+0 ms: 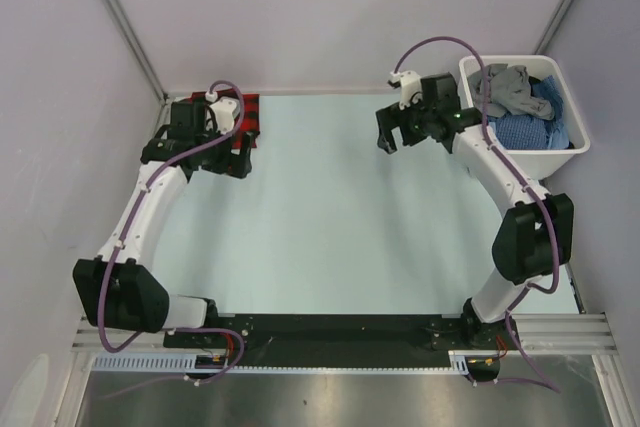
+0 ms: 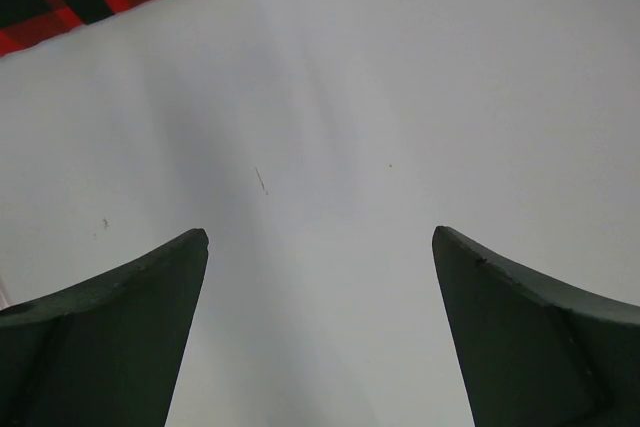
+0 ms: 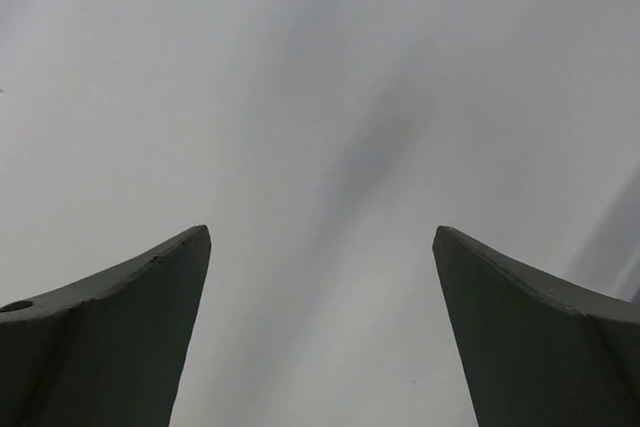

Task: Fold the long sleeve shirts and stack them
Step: Grab the shirt from the pile

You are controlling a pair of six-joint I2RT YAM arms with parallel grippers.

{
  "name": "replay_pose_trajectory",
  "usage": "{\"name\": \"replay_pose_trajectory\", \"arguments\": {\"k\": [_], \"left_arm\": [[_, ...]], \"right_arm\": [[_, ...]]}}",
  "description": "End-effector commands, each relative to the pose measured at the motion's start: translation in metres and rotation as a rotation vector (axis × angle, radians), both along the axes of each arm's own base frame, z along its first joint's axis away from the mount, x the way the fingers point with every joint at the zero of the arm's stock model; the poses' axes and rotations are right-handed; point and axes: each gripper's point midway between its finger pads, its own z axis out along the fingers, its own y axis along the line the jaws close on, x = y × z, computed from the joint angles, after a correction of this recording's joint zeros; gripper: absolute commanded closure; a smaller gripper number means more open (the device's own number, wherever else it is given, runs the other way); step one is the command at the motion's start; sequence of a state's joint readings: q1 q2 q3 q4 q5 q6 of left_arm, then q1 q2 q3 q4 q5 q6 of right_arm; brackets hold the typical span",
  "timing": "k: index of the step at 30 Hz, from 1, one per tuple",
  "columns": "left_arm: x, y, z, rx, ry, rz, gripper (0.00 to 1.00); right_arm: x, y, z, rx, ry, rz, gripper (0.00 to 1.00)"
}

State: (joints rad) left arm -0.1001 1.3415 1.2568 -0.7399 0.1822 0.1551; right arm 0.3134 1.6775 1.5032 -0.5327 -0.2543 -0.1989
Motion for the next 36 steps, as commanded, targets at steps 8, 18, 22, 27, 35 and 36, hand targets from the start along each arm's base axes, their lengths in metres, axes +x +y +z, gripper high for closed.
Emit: {"name": "replay_pose_trajectory", "arguments": {"k": [8,18,22,27,35,36], "left_arm": [[0.064,-0.031,0.099,-0.145,-0.21,-0.073,0.01],[0.093,-0.035,0.083,-0.151,-0.162,-0.066,0.0],[0.102,-0.031,0.075,-0.122,-0.14,-0.06,0.01],[0.104,-0.019,0.053,-0.045,-0.094,-0.038,0.01],[0.098,-0.004,0.038,0.035,-0.045,-0.013,0.01],[0.098,-0.002,0.037,0.043,-0.042,-0.006,0.01]], "right_arm": [[0.084,-0.157,0.14,0.288,-0.221,-0.305,0.0],[0.133,-0.311,0.111,0.172,-0.273,-0.567,0.0],[0.164,-0.33,0.073,0.108,-0.254,-0.596,0.0],[0.199,-0.34,0.024,0.019,-0.244,-0.623,0.0],[0.241,-0.343,-0.033,-0.036,-0.266,-0.662,0.0],[0.244,-0.342,-0.047,-0.03,-0.247,-0.669,0.0]]}}
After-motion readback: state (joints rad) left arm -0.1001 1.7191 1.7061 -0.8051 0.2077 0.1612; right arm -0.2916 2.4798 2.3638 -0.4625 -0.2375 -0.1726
